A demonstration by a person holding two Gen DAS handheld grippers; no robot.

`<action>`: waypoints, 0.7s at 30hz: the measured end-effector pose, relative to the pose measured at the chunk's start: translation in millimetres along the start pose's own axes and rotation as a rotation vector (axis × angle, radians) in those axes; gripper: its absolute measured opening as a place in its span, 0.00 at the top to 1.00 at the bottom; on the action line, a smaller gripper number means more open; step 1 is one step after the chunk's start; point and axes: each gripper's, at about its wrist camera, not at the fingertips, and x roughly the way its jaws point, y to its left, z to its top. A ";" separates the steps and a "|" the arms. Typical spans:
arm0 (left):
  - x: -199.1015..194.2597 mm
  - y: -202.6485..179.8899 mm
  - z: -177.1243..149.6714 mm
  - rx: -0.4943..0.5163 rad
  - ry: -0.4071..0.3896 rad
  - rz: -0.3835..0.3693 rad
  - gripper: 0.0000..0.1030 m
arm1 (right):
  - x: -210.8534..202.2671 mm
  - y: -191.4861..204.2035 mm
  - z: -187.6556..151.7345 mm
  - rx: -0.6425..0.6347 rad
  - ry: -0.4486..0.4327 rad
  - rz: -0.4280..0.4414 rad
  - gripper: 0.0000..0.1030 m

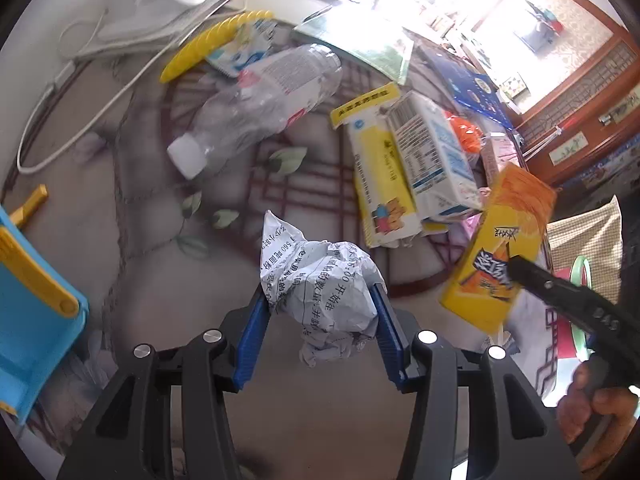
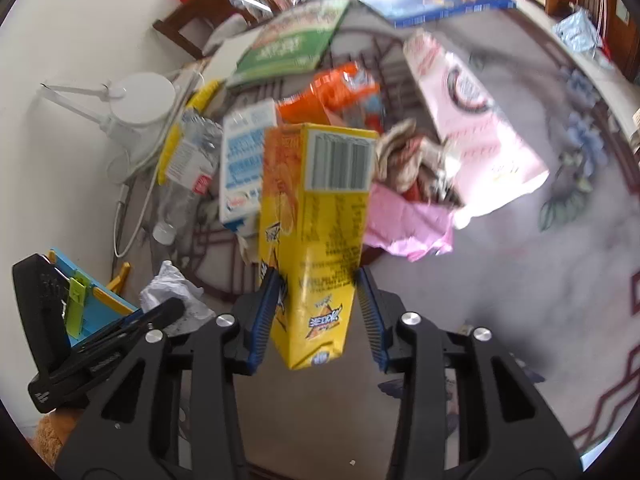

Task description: Collect trash

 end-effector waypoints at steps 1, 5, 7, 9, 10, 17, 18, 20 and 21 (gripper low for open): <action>-0.9 -3.3 1.3 0.013 -0.006 0.000 0.54 | -4.2 0.9 1.5 -0.005 -0.011 -0.002 0.63; -4.9 -17.9 5.2 0.052 -0.025 -0.015 0.54 | -28.2 5.9 6.8 -0.031 -0.075 -0.014 0.63; -6.8 -24.0 7.1 0.064 -0.034 -0.020 0.54 | -37.2 5.7 8.5 -0.045 -0.098 -0.025 0.64; -8.1 -28.3 9.0 0.070 -0.041 -0.026 0.54 | -44.8 7.4 9.0 -0.071 -0.108 -0.040 0.64; -8.4 -29.5 9.8 0.071 -0.043 -0.028 0.54 | -46.4 7.8 8.6 -0.088 -0.104 -0.055 0.64; -4.7 -35.4 8.9 0.073 -0.037 -0.031 0.54 | -16.1 0.7 -6.8 -0.128 0.061 -0.106 0.64; -4.3 -35.8 8.4 0.073 -0.035 -0.030 0.54 | -10.2 0.7 -9.2 -0.134 0.080 -0.113 0.64; -3.7 -35.9 7.8 0.072 -0.033 -0.028 0.54 | -0.1 2.6 -11.6 -0.150 0.104 -0.126 0.63; -3.7 -35.2 7.2 0.071 -0.032 -0.026 0.53 | 2.5 4.0 -11.5 -0.157 0.106 -0.132 0.61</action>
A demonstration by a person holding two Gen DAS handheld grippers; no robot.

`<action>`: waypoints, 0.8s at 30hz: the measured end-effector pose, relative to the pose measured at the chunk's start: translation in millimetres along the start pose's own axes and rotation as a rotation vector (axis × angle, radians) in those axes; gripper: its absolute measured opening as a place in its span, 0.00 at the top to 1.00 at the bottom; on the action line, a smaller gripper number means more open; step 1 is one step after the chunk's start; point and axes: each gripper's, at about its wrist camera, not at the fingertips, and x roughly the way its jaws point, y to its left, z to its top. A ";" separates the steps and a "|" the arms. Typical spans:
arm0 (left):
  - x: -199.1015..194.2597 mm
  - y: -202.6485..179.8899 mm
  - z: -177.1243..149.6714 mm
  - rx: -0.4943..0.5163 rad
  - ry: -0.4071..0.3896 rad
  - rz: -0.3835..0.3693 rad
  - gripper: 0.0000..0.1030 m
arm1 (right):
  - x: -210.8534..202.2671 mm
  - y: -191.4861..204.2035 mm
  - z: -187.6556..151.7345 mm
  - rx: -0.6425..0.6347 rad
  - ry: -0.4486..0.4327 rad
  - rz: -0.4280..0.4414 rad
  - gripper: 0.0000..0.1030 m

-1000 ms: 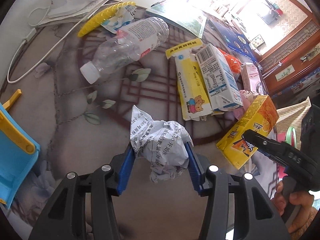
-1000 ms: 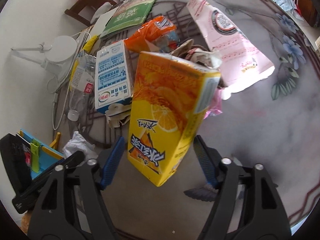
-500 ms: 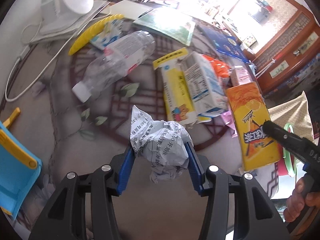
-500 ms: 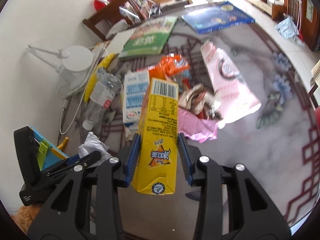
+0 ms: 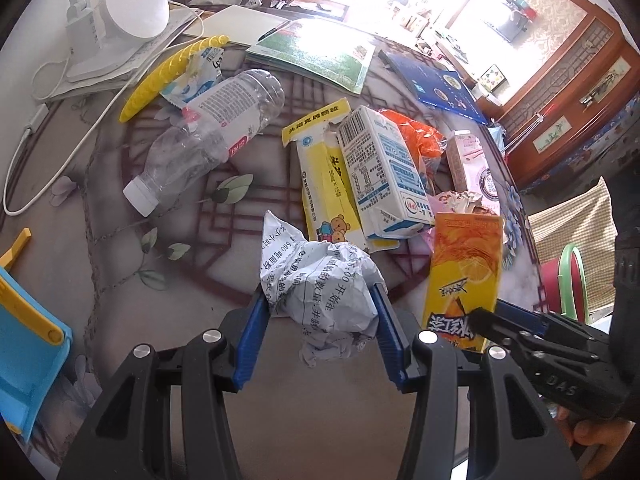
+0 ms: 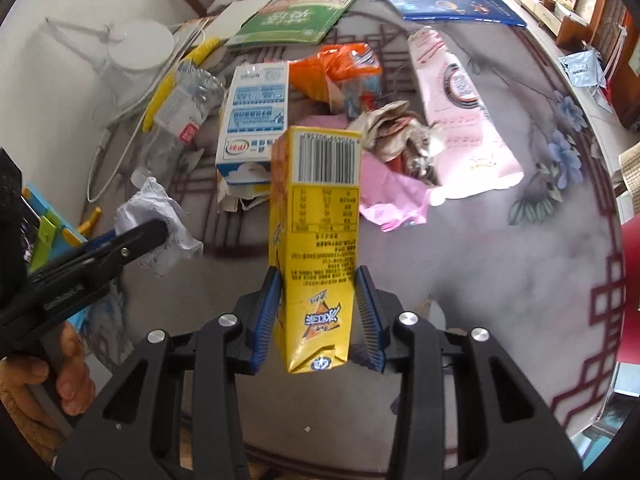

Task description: Collect trash

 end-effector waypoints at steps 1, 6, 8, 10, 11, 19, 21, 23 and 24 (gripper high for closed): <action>0.2 1.1 0.2 -0.004 0.002 0.001 0.53 | 1.7 1.5 0.4 -0.005 0.003 -0.005 0.60; -0.6 7.3 -3.3 -0.026 0.009 0.013 0.53 | 16.7 0.8 7.2 0.008 0.024 0.006 0.50; -1.6 9.8 -4.3 -0.034 0.008 0.019 0.53 | 21.8 -1.3 8.3 0.036 0.030 0.019 0.47; -2.1 13.0 -5.4 -0.042 0.008 0.023 0.53 | 23.9 -5.6 9.1 0.071 0.027 0.050 0.47; -2.3 13.8 -5.6 -0.044 0.008 0.024 0.53 | 23.1 -6.5 9.2 0.080 0.023 0.060 0.51; -8.4 9.1 -2.7 -0.032 -0.016 0.025 0.53 | -12.1 -4.1 10.0 0.063 -0.082 0.078 0.62; -8.3 4.4 -2.0 -0.019 -0.017 0.020 0.53 | -25.4 -5.8 8.8 0.069 -0.115 0.081 0.62; -7.0 -0.3 -1.6 -0.008 -0.013 0.014 0.53 | -36.3 -9.0 8.2 0.082 -0.142 0.086 0.62; -6.2 -2.5 -1.5 -0.001 -0.010 0.011 0.53 | -41.2 -11.4 7.7 0.090 -0.154 0.087 0.62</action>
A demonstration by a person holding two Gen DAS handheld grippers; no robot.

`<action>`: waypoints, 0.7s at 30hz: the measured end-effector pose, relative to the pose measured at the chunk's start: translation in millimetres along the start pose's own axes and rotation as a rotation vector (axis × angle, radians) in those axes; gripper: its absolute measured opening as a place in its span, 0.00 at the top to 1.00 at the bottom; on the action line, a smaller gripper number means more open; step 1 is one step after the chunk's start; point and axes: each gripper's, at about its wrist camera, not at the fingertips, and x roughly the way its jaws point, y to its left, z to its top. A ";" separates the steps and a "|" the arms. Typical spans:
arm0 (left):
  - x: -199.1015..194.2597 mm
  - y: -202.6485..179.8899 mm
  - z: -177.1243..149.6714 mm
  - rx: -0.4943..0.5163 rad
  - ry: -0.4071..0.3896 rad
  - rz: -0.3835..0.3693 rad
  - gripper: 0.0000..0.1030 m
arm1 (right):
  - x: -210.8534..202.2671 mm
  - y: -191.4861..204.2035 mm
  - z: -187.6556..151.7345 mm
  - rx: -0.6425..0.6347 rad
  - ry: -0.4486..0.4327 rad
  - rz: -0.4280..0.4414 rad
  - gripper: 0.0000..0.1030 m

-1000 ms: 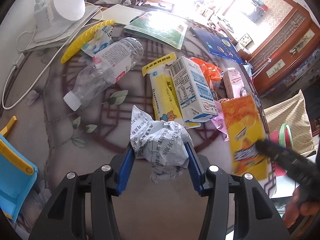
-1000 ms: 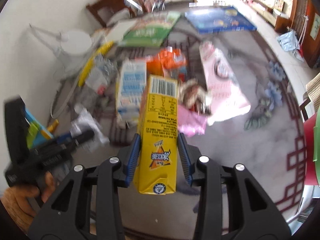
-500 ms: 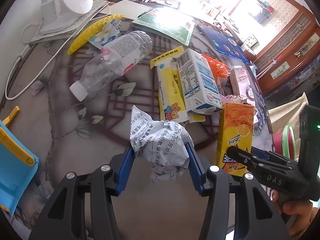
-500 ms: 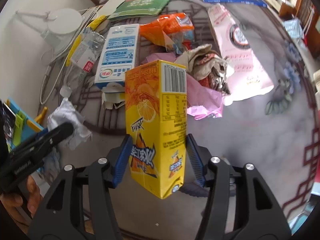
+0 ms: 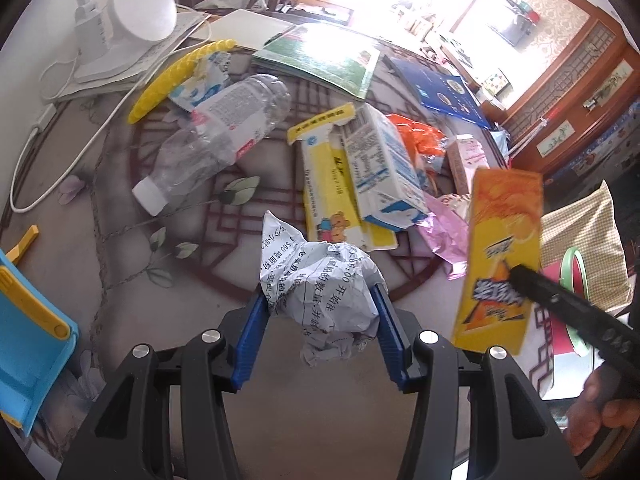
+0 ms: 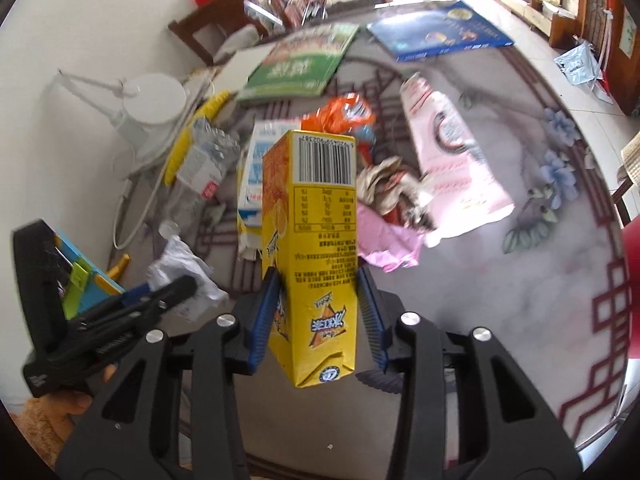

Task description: Collect trash

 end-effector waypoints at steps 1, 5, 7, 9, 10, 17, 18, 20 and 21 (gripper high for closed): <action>0.5 -2.0 0.2 0.005 0.002 -0.002 0.53 | -6.6 -3.2 0.4 0.011 -0.015 0.000 0.62; 2.6 -11.3 0.0 0.026 0.011 -0.013 0.53 | -24.4 -14.3 2.0 0.047 -0.056 -0.003 0.62; 3.5 -16.4 -0.3 0.035 0.013 -0.018 0.53 | -30.6 -18.4 3.2 0.059 -0.070 -0.007 0.62; 4.4 -20.3 -0.7 0.041 0.015 -0.022 0.53 | -36.6 -23.1 2.7 0.072 -0.083 -0.011 0.62; 4.9 -22.3 -1.1 0.043 0.017 -0.023 0.53 | -38.7 -25.0 2.7 0.076 -0.087 -0.011 0.62; 6.8 -36.9 -4.5 0.053 0.019 -0.028 0.53 | -52.9 -38.7 -0.3 0.083 -0.102 -0.021 0.62; 7.1 -39.8 -5.3 0.056 0.019 -0.028 0.53 | -53.7 -40.1 -1.0 0.083 -0.102 -0.021 0.62; 7.7 -44.0 -7.0 0.059 0.021 -0.028 0.53 | -56.0 -43.5 -1.8 0.085 -0.102 -0.019 0.62; 8.2 -46.5 -7.7 0.060 0.022 -0.028 0.53 | -57.0 -45.5 -2.0 0.086 -0.103 -0.018 0.62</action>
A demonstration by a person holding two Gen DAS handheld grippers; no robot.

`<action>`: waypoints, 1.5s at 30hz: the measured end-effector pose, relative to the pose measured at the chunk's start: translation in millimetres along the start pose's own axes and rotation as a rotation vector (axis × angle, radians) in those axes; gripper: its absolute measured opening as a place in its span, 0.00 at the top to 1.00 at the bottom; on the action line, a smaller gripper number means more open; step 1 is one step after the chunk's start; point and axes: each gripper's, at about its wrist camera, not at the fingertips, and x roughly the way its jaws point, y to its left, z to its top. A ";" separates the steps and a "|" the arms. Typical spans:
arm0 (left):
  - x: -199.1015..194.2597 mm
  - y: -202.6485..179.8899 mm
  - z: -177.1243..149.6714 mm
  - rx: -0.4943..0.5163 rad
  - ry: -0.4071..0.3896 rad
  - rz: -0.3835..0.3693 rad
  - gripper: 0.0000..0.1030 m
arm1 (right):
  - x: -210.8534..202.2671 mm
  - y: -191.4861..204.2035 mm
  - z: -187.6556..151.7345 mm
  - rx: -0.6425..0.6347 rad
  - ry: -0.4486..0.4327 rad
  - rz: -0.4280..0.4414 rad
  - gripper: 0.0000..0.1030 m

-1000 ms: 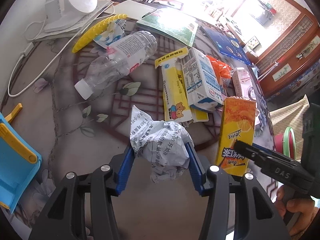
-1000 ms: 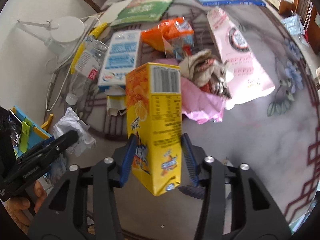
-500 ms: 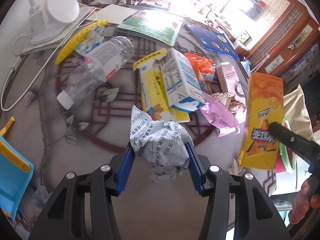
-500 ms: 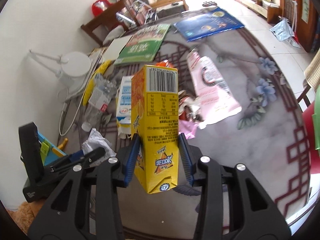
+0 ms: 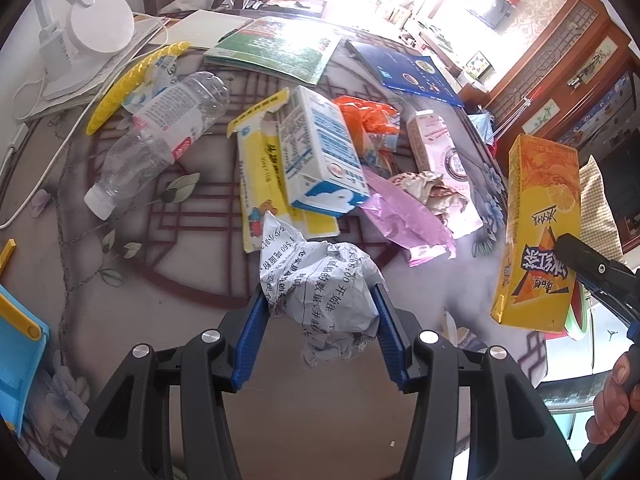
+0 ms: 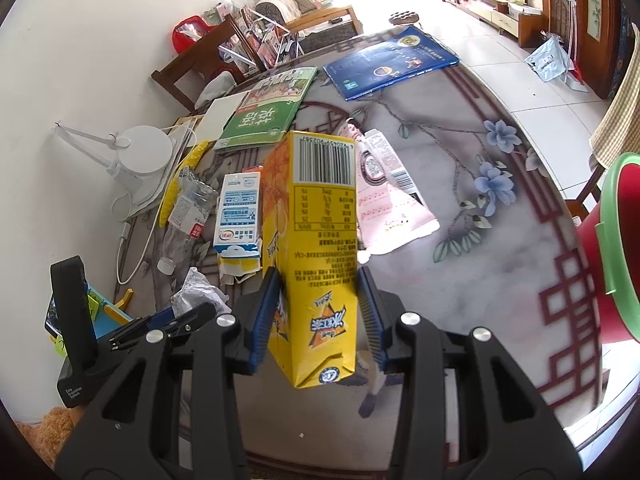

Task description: Collect trash

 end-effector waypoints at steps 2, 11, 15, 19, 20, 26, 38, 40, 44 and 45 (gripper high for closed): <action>1.0 -5.2 -1.0 0.001 0.001 0.002 0.53 | -2.5 -4.8 0.2 0.003 -0.002 0.001 0.62; 5.6 -30.3 -4.3 0.013 0.005 0.012 0.53 | -13.4 -32.4 2.3 0.022 -0.008 0.003 0.62; 8.7 -44.1 -5.4 0.023 0.008 0.015 0.53 | -18.3 -46.4 2.3 0.032 -0.010 0.007 0.62; 11.9 -60.7 -6.9 0.039 0.012 0.016 0.53 | -25.2 -62.5 3.1 0.044 -0.015 0.013 0.62; 13.2 -66.1 -7.3 0.043 0.013 0.016 0.53 | -26.7 -66.4 3.4 0.047 -0.016 0.014 0.62; 20.0 -92.6 -7.5 0.058 0.017 0.013 0.53 | -38.0 -93.6 5.9 0.062 -0.026 0.013 0.62; 26.9 -143.9 -12.2 0.089 0.014 0.027 0.53 | -54.6 -145.3 13.1 0.090 -0.039 0.036 0.62; 27.5 -149.7 -12.4 0.091 0.012 0.031 0.53 | -57.7 -151.0 13.2 0.093 -0.043 0.039 0.62; 28.2 -164.1 -13.8 0.104 0.010 0.031 0.53 | -65.9 -164.5 14.3 0.103 -0.055 0.041 0.62; 28.6 -167.3 -13.5 0.108 0.010 0.030 0.53 | -68.2 -167.9 14.4 0.107 -0.059 0.041 0.62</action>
